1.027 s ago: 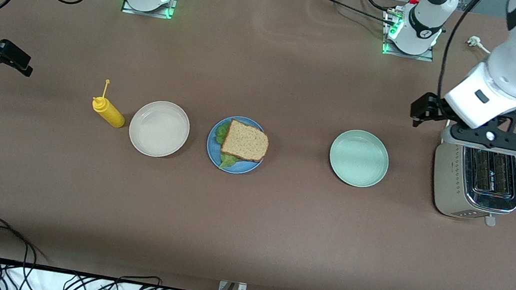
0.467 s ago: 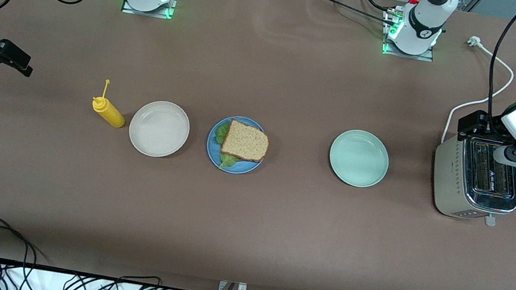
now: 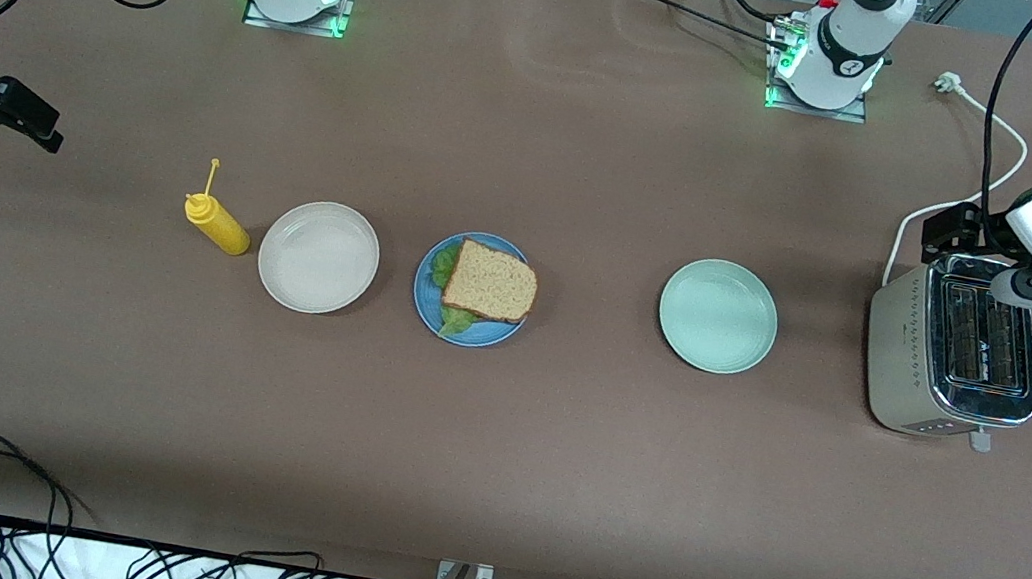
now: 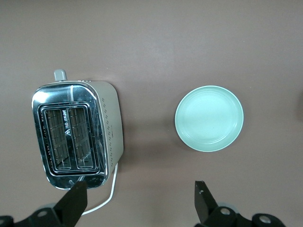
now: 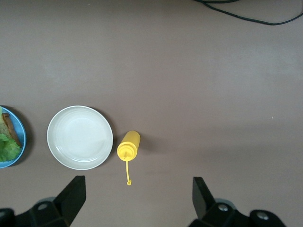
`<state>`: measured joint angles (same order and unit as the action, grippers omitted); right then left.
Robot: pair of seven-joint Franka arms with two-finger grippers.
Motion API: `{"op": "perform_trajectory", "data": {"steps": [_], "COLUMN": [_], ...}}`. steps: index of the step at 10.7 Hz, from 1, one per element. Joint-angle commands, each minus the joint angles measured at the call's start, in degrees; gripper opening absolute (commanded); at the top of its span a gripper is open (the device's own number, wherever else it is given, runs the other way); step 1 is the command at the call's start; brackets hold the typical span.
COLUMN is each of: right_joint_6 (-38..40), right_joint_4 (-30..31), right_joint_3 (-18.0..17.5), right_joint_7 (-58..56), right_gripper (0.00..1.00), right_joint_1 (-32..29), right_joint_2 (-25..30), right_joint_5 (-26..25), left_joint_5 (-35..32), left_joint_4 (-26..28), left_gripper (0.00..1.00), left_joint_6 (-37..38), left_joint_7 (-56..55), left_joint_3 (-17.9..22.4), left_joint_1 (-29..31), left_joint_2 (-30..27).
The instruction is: Make sandwich in blue plate with both arms
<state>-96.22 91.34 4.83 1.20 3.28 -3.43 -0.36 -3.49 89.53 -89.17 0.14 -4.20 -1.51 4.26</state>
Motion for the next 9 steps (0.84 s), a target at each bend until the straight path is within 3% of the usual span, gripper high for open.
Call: {"op": "perform_trajectory", "data": {"steps": [1,9], "right_joint_6": [0.7,0.6], "right_joint_4": [-1.0,-1.1], "right_joint_3": [0.1,-0.1], "right_joint_7": [-1.0,-1.0], "right_gripper": [1.00,1.00], "right_joint_1": [0.0,0.0], "right_joint_2": [0.0,0.1], "right_joint_5": [0.4,0.4], "left_joint_5": [-0.2,-0.1], "left_joint_4": [6.6,6.0], "left_gripper": [1.00,1.00], "left_joint_6": [-4.3,-5.1], "left_joint_7": [2.6,2.6], "left_joint_3": [0.8,0.8], "left_joint_1": [0.2,0.5], "left_joint_2": [-4.9,-4.5]}}
